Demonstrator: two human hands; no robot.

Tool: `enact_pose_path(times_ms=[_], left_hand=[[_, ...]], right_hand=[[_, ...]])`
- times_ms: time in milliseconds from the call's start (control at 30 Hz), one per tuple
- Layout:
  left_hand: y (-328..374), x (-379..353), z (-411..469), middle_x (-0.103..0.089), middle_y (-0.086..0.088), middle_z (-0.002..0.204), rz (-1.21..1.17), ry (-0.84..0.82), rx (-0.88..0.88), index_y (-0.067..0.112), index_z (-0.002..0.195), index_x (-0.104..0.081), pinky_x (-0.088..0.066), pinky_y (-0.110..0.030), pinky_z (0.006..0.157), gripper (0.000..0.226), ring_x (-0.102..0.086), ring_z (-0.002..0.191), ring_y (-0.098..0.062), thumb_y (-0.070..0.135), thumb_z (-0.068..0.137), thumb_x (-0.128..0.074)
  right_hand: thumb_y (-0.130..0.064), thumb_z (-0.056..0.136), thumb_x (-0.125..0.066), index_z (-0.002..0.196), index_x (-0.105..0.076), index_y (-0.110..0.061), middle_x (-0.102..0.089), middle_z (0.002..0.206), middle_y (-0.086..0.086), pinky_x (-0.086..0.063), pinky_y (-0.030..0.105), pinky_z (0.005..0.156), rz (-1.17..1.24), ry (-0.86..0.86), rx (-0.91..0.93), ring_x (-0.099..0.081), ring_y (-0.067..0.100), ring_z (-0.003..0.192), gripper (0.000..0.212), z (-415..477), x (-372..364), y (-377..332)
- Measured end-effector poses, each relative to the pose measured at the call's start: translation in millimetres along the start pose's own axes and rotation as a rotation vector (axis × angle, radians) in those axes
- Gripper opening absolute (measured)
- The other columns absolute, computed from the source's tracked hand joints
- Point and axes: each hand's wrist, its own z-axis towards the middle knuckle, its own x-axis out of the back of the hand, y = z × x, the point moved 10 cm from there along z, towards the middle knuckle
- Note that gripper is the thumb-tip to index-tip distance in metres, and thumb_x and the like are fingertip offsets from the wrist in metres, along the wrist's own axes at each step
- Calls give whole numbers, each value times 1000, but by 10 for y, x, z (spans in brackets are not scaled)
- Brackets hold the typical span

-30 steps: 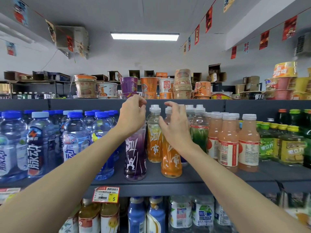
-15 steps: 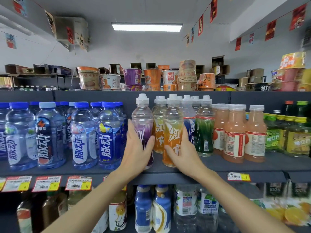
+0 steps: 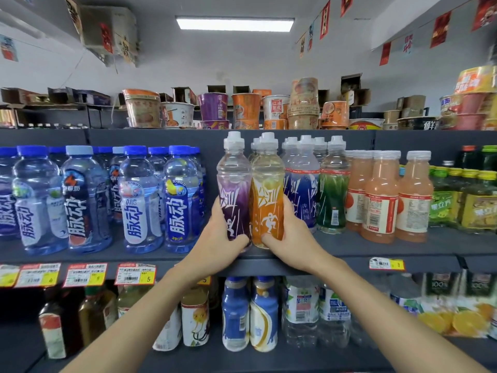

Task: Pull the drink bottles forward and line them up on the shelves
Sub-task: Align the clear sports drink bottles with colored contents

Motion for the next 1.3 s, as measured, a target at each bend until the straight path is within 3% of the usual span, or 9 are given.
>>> enact_pose_path(times_ms=[167,267,333,500,600,767,967,1100,1300], left_hand=[[-26,30,5,-61,22,116,28,21,-5,40,146,-19,-40,1,74,89,-60,100,11,19,80,-73],[-17,38,-15,-57,40,110,45,39,-32,60,135,-17,-38,3,75,87,-60,99,13,21,80,-72],[-3,34,-39,-55,43,112,64,36,-44,67,133,-15,-38,3,76,87,-60,101,12,25,79,-70],[-34,55,-80,-55,47,112,130,36,-76,52,147,-16,-37,3,78,98,-58,102,17,27,78,-80],[-95,99,-83,-56,47,106,157,21,-66,46,152,-14,-35,5,79,104,-54,99,26,31,77,-85],[-176,127,-59,-49,40,111,209,-45,-42,40,158,-3,-34,7,79,117,-48,95,33,36,76,-87],[-278,136,16,-51,54,95,224,-52,-34,44,152,-8,-33,9,76,114,-50,93,32,29,73,-89],[-291,116,45,-48,60,100,228,-71,-50,47,148,-10,-34,8,78,109,-50,98,30,25,76,-88],[-245,88,74,-62,34,107,187,-112,-77,31,154,-17,-40,2,80,105,-60,99,17,23,77,-88]], right_hand=[[-31,82,-69,153,-12,-37,-64,113,-12,-50,24,83,21,17,0,-63,-1,95,92,1,13,-14],[-39,78,-69,152,-13,-41,-63,109,-20,-44,9,76,27,42,-7,-62,-8,93,93,-14,29,10],[-47,74,-68,151,-12,-43,-60,107,-27,-42,1,72,34,41,-3,-58,-19,94,95,-28,45,17],[-41,81,-75,153,-1,-46,-51,115,-35,-37,-4,78,-43,-45,28,-53,-23,100,104,-51,41,26],[-38,82,-81,154,6,-47,-49,125,-32,-38,8,91,-72,-95,21,-55,-16,102,113,-63,27,51],[-38,81,-83,149,9,-59,-44,122,-42,-42,18,99,-47,-156,14,-52,-22,106,116,-86,32,114],[-48,73,-87,156,7,-48,-54,142,-16,-46,23,102,-62,-182,3,-59,-3,115,126,-65,72,151],[-51,75,-85,158,-4,-42,-57,143,-10,-50,32,105,-66,-195,6,-61,4,120,116,-61,64,160],[-48,75,-85,155,-22,-36,-61,139,-10,-53,37,103,-83,-203,-7,-64,3,115,102,-32,53,176]])
